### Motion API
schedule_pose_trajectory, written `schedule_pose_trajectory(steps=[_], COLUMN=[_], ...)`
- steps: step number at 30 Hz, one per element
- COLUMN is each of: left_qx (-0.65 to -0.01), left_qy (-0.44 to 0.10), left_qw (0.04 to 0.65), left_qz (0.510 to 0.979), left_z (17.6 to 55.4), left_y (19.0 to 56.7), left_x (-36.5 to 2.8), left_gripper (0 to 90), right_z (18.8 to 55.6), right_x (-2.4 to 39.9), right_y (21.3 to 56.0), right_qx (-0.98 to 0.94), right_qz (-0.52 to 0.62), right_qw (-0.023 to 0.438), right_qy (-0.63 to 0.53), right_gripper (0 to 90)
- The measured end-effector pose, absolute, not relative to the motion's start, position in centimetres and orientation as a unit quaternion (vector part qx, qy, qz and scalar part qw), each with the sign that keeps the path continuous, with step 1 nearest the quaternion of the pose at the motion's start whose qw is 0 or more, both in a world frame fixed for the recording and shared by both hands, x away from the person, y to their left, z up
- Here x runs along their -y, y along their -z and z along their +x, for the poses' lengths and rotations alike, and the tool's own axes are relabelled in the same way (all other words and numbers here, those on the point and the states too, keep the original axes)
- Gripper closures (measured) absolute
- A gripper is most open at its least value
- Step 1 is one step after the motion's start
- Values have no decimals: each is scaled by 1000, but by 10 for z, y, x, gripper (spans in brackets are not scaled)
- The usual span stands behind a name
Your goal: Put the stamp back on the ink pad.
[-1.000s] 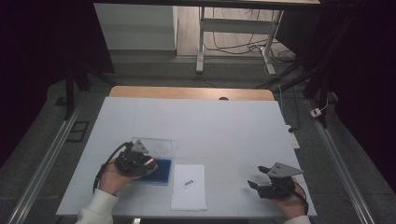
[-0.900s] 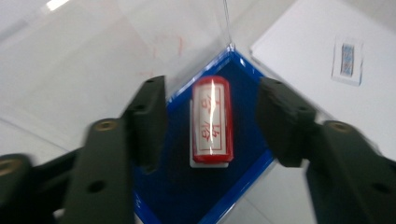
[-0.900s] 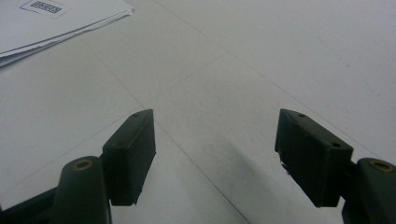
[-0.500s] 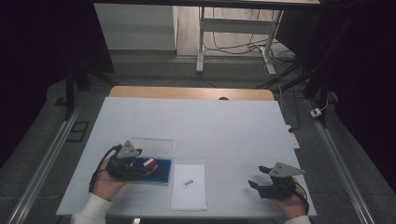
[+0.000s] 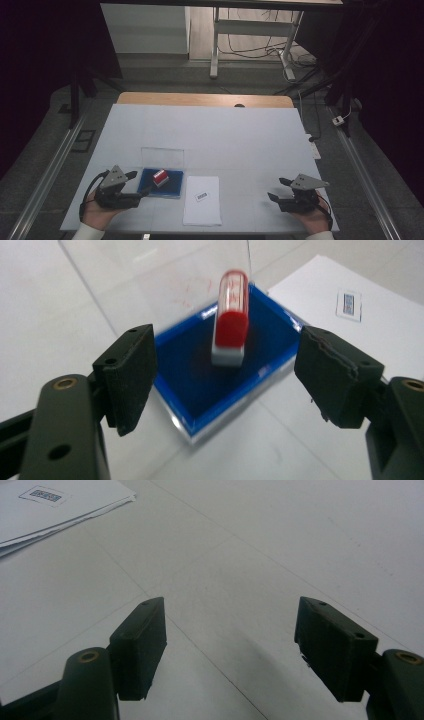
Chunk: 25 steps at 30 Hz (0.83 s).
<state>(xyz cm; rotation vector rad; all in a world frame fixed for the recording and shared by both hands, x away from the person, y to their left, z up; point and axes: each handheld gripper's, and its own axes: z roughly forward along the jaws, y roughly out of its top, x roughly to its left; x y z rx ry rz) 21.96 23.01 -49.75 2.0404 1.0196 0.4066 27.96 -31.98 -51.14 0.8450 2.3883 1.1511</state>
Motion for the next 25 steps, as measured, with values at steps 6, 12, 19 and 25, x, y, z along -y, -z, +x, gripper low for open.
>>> schedule_pose_trajectory(steps=[6,12,19,25], left_qx=[-412,-415,-411,-414], left_qy=[-154,-154,-154,-152], left_qw=[393,391,384,384], left_qz=[808,807,812,811], left_z=[212,212,213,213], left_y=[506,508,510,510], left_x=[-238,-238,-236,-237], left_gripper=[255,262,266,267], right_z=[279,278,277,277], right_x=[323,324,322,322], right_y=[511,509,509,509], right_qx=[-841,-840,-841,-840], right_qz=[300,298,294,294], right_qw=[183,187,188,188], right_qy=[-411,-412,-414,-415], right_gripper=[286,286,287,287])
